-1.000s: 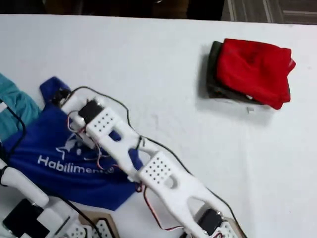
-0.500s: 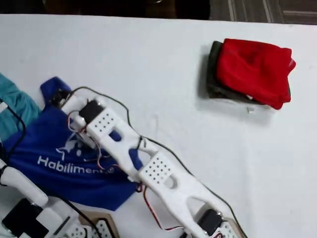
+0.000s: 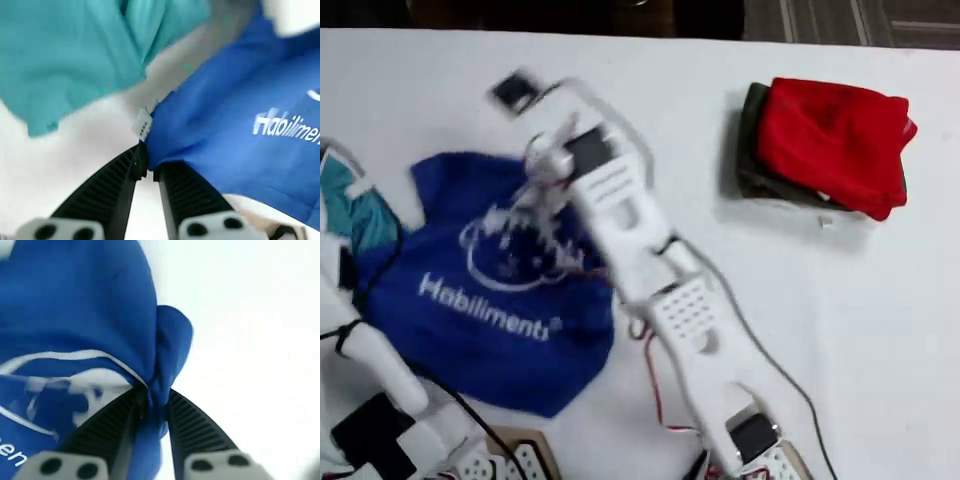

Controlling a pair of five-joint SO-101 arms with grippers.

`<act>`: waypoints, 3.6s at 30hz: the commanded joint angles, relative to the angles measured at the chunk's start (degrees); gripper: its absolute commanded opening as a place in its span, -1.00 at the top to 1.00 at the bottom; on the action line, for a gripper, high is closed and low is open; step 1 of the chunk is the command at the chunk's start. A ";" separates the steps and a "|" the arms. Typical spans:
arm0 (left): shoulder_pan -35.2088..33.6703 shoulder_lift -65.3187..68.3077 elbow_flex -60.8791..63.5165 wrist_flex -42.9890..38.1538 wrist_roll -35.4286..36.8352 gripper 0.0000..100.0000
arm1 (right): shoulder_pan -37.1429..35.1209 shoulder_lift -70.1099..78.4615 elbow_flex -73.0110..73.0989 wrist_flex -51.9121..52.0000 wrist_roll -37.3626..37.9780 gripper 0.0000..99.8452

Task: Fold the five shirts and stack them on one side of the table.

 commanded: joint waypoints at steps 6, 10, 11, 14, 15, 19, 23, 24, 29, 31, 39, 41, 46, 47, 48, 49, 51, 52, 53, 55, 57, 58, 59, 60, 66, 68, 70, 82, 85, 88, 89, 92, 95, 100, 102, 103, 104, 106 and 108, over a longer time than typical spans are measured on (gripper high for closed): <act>13.98 -0.53 -26.07 9.76 3.34 0.95 | 11.65 -30.90 21.98 1.36 0.44 0.96; 17.41 -0.79 -33.98 10.02 3.16 0.95 | 13.32 -45.49 38.24 1.36 0.35 0.96; 18.02 -0.79 -34.51 10.11 3.25 0.95 | 13.85 -48.84 42.55 1.27 0.26 0.96; 19.87 -0.88 -32.13 10.29 3.43 0.95 | 15.43 -58.77 57.14 0.84 -0.53 0.96; 20.48 -0.88 -29.93 10.29 3.43 0.95 | 16.13 -61.93 62.07 0.04 -1.14 0.96; 23.21 -0.88 -16.92 10.11 3.43 0.95 | 20.00 -73.54 83.34 -7.78 -1.32 0.96; 26.37 -0.44 -3.82 9.76 2.90 0.95 | 22.37 -82.77 107.87 -18.07 -1.23 0.96; 27.25 -0.44 -0.84 9.05 2.81 0.95 | 22.37 -84.62 113.76 -20.70 -1.23 0.96; 28.92 -0.44 14.99 0.44 2.81 0.95 | 22.46 -92.62 138.29 -33.98 -1.14 0.96; 28.84 -0.44 20.88 -4.66 2.46 0.95 | 22.55 -95.16 144.79 -38.29 0.26 0.95; 28.57 -0.79 34.15 -15.30 -1.23 0.95 | 22.55 -102.29 155.69 -39.96 17.93 0.95; 28.57 -0.44 34.51 -15.38 -1.05 0.95 | 22.55 -104.40 152.62 -36.18 18.81 0.91; 28.48 -0.44 35.74 -17.85 -0.79 0.95 | 22.20 -110.81 136.35 -22.64 18.64 0.56; 28.48 -0.44 36.44 -19.08 -0.79 0.95 | 22.29 -111.60 132.31 -21.05 18.64 0.53; 28.48 -0.44 37.14 -20.31 -0.79 0.95 | 22.46 -112.22 128.53 -20.35 18.37 0.53; 28.48 -0.44 37.93 -21.71 -0.79 0.95 | 22.55 -112.31 125.10 -20.53 17.05 0.53; 28.48 -0.44 39.25 -23.74 -0.70 0.95 | 22.11 -110.64 120.00 -22.37 12.84 0.53; 28.48 -0.44 39.52 -24.53 -0.70 0.95 | 21.93 -108.79 118.15 -23.78 10.64 0.52; 28.48 -0.44 39.60 -24.88 -0.70 0.95 | 21.23 -106.42 116.66 -25.89 8.79 0.52; 28.48 -0.44 39.52 -24.62 -0.97 0.95 | 19.91 -100.62 114.02 -30.64 6.42 0.52; 28.48 -0.53 39.52 -24.62 -0.97 0.95 | 17.98 -93.67 111.30 -35.74 5.19 0.52; 28.48 -0.53 39.52 -24.62 -1.05 0.95 | 16.84 -89.98 109.71 -37.93 4.92 0.52; 28.48 -0.53 39.52 -24.62 -1.05 0.95 | 15.34 -85.67 108.04 -39.78 4.92 0.52; 28.48 -0.79 39.60 -24.62 -1.05 0.95 | 13.76 -81.01 105.85 -41.27 4.92 0.52; 28.48 -0.88 39.78 -24.53 -0.97 0.95 | 9.27 -52.44 87.82 -44.18 2.81 0.53; 28.31 -0.88 39.87 -24.18 -0.97 0.95 | 9.19 -45.41 81.41 -41.80 -2.20 0.53; 27.16 -0.88 39.34 -23.21 -0.79 0.95 | 9.10 -39.69 76.84 -39.25 -6.68 0.53; 19.25 -0.62 37.23 -23.03 -1.23 0.95 | 0.13 -21.67 59.87 -30.29 5.63 0.52; 19.34 -0.62 37.23 -23.30 -1.23 0.95 | -0.31 -17.71 56.00 -28.70 6.07 0.52; 19.34 -0.62 37.23 -23.38 -1.23 0.95 | -0.48 -13.41 52.31 -27.56 6.07 0.52; 19.34 -0.62 37.23 -23.38 -1.23 0.95 | -0.48 -11.91 50.99 -27.21 6.07 0.52; 19.34 -0.62 37.23 -23.38 -1.23 0.95 | -0.13 -7.43 47.47 -25.36 6.07 0.52; 19.34 -0.79 37.23 -23.38 -1.23 0.95 | -0.13 -4.09 43.34 -21.76 6.07 0.53; 19.34 -0.79 36.79 -23.21 -1.23 0.95 | 0.04 0.13 35.60 -15.87 5.71 0.97; 19.25 -0.62 35.65 -22.95 -1.14 0.95 | 0.57 0.84 33.41 -14.02 5.63 0.96; 19.25 -0.70 35.12 -22.95 -1.14 0.95 | 0.92 0.84 32.00 -13.14 5.63 0.97; 19.25 -0.70 34.59 -22.95 -1.14 0.95 | 1.27 0.75 30.33 -12.00 5.63 0.95; 19.25 -0.79 33.27 -22.33 -1.14 0.95 | 2.51 0.22 25.49 -9.36 5.63 0.96; 19.25 -0.79 30.29 -20.31 -1.05 0.95 | 3.82 -1.01 19.69 -5.93 5.63 0.96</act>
